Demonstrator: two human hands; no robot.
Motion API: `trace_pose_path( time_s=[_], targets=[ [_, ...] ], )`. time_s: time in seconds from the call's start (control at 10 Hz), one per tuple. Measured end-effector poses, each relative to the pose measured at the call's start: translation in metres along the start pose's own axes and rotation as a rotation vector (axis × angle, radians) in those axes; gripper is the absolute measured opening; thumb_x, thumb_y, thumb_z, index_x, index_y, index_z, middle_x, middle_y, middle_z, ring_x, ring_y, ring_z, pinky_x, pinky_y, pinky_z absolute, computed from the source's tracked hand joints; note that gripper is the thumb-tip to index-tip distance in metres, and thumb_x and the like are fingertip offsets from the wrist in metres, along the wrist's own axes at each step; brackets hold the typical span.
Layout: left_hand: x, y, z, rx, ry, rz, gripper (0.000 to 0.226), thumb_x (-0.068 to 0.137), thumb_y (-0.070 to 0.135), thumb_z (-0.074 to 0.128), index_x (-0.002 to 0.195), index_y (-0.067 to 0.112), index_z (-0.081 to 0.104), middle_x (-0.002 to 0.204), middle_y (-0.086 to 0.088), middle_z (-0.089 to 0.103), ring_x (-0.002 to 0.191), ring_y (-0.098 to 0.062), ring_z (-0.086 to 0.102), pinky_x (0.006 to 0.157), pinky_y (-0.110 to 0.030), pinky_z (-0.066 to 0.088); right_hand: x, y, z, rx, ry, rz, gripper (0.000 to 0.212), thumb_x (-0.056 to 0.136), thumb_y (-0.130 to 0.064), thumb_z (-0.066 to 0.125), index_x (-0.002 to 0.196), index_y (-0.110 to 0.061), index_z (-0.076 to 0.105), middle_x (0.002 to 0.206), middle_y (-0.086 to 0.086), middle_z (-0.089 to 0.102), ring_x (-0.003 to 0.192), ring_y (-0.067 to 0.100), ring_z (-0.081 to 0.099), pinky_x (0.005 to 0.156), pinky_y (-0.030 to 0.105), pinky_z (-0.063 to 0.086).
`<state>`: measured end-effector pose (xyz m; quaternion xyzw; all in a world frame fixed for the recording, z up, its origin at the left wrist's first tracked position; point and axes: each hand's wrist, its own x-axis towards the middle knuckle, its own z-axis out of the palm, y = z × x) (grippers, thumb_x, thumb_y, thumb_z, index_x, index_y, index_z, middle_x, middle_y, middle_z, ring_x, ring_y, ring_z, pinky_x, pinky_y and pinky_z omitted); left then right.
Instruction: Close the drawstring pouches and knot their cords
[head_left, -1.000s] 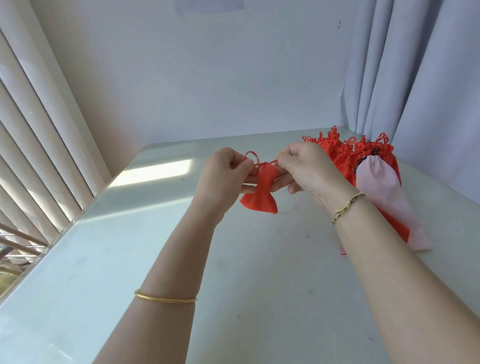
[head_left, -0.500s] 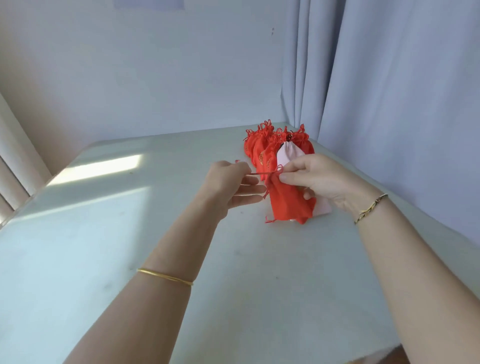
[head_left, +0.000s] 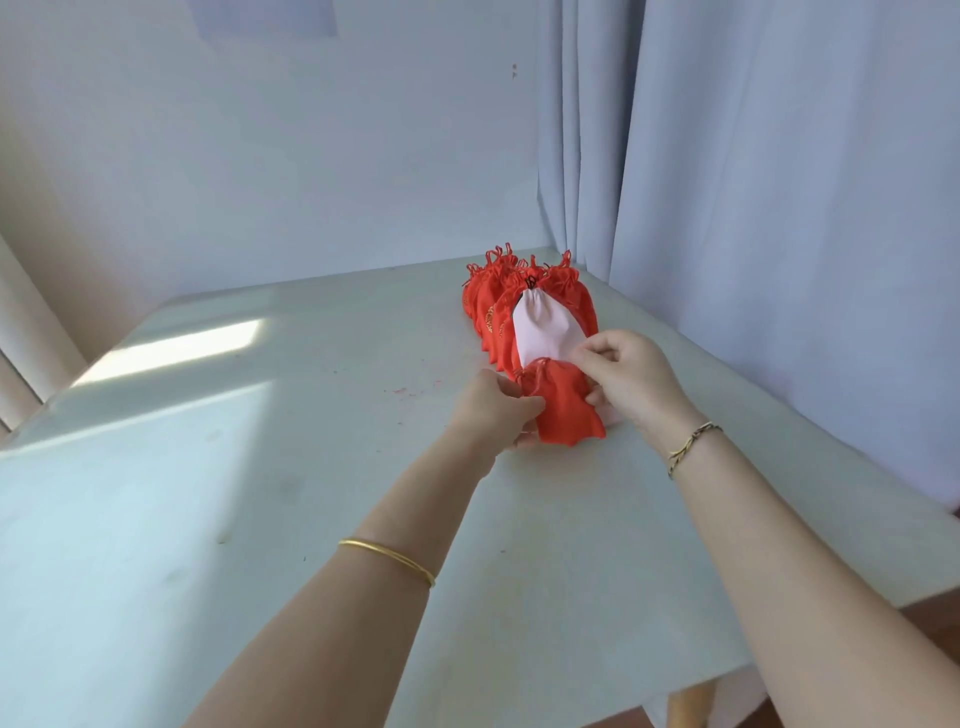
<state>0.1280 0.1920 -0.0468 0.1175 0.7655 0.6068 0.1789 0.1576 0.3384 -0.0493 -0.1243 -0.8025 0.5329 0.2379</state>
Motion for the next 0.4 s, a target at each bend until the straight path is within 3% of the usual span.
trace_pose_path(
  time_s=[0.1, 0.2, 0.3, 0.4],
  targets=[
    [0.0030, -0.0018, 0.0040, 0.029, 0.067, 0.028, 0.031, 0.084, -0.001, 0.059, 0.112, -0.012, 0.050, 0.094, -0.019, 0.055, 0.069, -0.021, 0.060, 0.050, -0.021, 0.055, -0.0016, 0.0032, 0.0026, 0.018, 0.084, -0.027, 0.005, 0.085, -0.013, 0.057, 0.083, -0.011, 0.062, 0.073, 0.001, 0.060, 0.060, 0.017, 0.059, 0.048, 0.016, 0.048],
    [0.0039, -0.0052, 0.0041, 0.058, 0.091, 0.045, 0.030, 0.084, 0.001, 0.060, 0.111, -0.011, 0.053, 0.090, -0.016, 0.056, 0.063, -0.016, 0.058, 0.047, -0.017, 0.052, -0.0033, 0.0104, 0.0044, 0.021, 0.136, -0.043, 0.011, 0.080, -0.009, 0.059, 0.074, -0.019, 0.060, 0.075, -0.002, 0.062, 0.077, 0.023, 0.064, 0.073, 0.035, 0.056],
    [-0.0007, -0.0049, 0.0021, 0.015, 0.112, 0.035, 0.024, 0.085, 0.003, 0.062, 0.105, -0.001, 0.050, 0.085, -0.009, 0.052, 0.064, -0.015, 0.058, 0.057, -0.025, 0.056, -0.0053, 0.0125, 0.0052, 0.038, 0.149, -0.034, 0.012, 0.077, -0.009, 0.060, 0.073, -0.020, 0.060, 0.077, 0.000, 0.064, 0.081, 0.023, 0.065, 0.078, 0.046, 0.055],
    [-0.0037, -0.0024, -0.0002, -0.006, 0.145, -0.003, 0.025, 0.086, 0.006, 0.061, 0.104, 0.006, 0.043, 0.082, -0.005, 0.050, 0.066, -0.015, 0.056, 0.074, -0.038, 0.057, -0.0055, 0.0109, 0.0070, 0.025, 0.219, -0.097, 0.016, 0.078, -0.008, 0.059, 0.072, -0.022, 0.058, 0.076, -0.003, 0.062, 0.078, 0.022, 0.063, 0.075, 0.037, 0.055]
  ],
)
